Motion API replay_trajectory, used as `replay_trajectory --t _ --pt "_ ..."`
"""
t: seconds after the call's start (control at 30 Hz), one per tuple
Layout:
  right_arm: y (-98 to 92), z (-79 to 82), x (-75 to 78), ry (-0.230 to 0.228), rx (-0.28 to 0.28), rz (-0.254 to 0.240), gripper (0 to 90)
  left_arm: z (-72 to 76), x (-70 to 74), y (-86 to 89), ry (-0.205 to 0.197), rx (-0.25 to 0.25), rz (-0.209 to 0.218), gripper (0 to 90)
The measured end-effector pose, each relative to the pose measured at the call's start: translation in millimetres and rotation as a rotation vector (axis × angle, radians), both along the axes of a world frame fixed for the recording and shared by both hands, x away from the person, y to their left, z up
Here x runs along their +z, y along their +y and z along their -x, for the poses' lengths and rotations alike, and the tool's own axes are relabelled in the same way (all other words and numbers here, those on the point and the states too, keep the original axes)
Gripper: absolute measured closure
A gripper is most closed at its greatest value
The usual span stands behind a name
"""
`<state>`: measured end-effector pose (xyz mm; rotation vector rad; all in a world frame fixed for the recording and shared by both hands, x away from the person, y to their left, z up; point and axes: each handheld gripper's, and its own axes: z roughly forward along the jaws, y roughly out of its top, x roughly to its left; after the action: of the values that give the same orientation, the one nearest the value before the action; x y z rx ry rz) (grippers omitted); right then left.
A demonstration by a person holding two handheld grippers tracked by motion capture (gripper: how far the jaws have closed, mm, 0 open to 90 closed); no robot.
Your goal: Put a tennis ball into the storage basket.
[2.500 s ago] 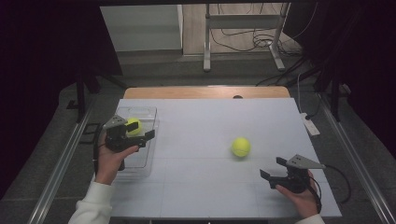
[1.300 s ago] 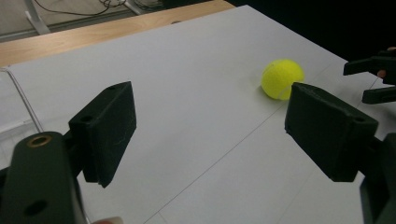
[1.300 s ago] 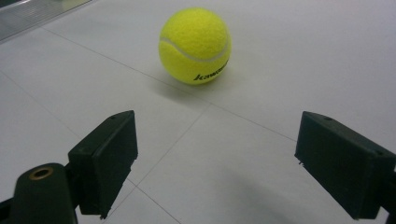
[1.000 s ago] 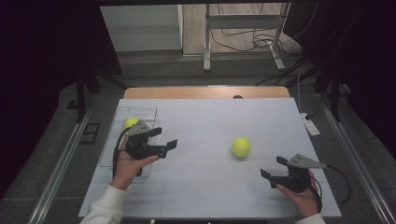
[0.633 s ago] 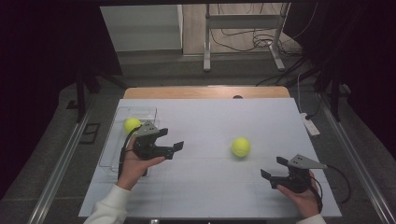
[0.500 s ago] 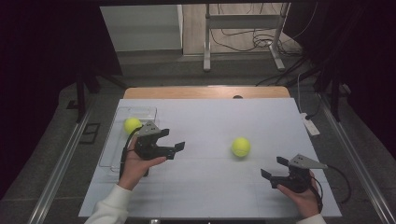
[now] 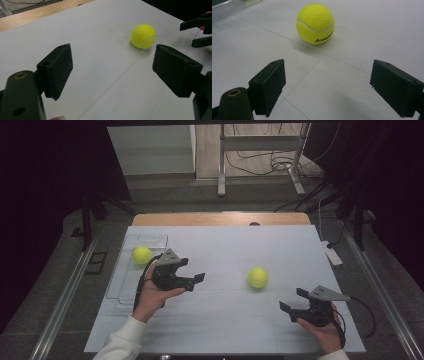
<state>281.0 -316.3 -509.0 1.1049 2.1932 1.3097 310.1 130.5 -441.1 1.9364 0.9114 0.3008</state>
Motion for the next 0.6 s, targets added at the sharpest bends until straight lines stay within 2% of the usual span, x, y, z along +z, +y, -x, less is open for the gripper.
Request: replay_trajectory --t 0.33,0.6 --pt "3.6 3.6 2.1 -0.011 0.008 0.012 13.3 3.7 1.9 -17.6 -0.012 -0.033 -0.033 17.4" --pt "2.9 2.9 1.6 -0.007 0.005 0.013 13.3 -1.8 1.5 -24.3 -0.001 -0.048 -0.021 17.4"
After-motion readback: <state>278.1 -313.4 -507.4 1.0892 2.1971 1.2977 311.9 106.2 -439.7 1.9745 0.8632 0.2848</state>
